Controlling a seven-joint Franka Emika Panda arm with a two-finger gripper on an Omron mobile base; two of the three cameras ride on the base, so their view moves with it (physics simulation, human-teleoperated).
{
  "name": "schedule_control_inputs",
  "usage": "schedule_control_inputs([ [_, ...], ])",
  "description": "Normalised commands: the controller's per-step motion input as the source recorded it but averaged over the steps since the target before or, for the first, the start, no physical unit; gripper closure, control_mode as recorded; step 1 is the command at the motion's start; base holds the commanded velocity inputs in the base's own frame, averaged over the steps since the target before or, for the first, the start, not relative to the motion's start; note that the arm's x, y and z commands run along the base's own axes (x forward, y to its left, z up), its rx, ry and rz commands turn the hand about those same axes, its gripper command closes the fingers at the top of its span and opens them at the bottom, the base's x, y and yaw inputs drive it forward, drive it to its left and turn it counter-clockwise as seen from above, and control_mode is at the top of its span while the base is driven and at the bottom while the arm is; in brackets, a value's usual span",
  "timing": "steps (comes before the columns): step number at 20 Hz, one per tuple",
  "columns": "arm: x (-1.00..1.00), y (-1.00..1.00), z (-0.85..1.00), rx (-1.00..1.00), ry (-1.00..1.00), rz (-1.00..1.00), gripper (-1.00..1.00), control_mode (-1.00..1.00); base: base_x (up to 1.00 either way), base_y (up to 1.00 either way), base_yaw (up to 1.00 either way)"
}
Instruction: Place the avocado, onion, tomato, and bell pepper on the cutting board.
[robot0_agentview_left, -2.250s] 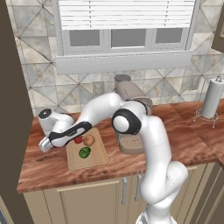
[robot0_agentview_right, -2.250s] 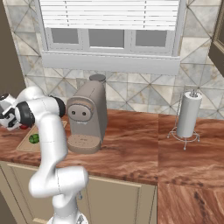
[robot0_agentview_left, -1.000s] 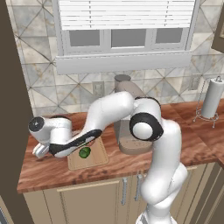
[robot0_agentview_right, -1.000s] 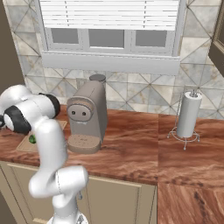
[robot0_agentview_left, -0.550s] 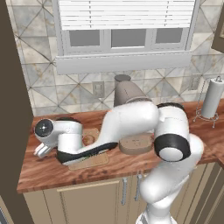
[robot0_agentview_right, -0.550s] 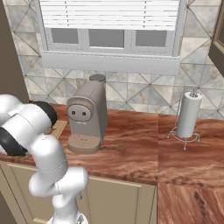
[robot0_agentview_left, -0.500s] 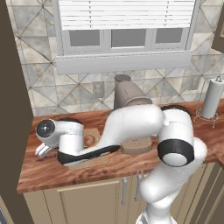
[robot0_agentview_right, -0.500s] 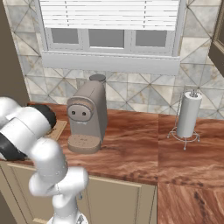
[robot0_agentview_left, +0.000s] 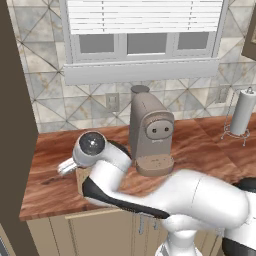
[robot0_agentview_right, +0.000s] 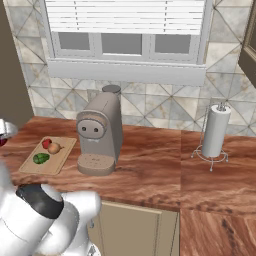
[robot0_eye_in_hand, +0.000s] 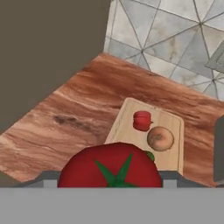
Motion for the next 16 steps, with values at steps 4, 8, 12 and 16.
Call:
schedule_control_inputs([
  [4, -0.41, -0.65, 0.53, 0.24, 0.00, -0.04, 1.00, -1.00, 0.00, 0.00, 0.00],
  [8, -0.22, -0.53, 0.48, 0.23, 0.14, -0.08, 1.00, -1.00, 0.00, 0.00, 0.00],
  [12, -0.23, -0.43, 0.51, 0.22, 0.26, -0.12, 1.00, -1.00, 0.00, 0.00, 0.00],
  [16, -0.04, -0.19, 0.33, 0.14, 0.27, -0.20, 1.00, -1.00, 0.00, 0.00, 0.00],
])
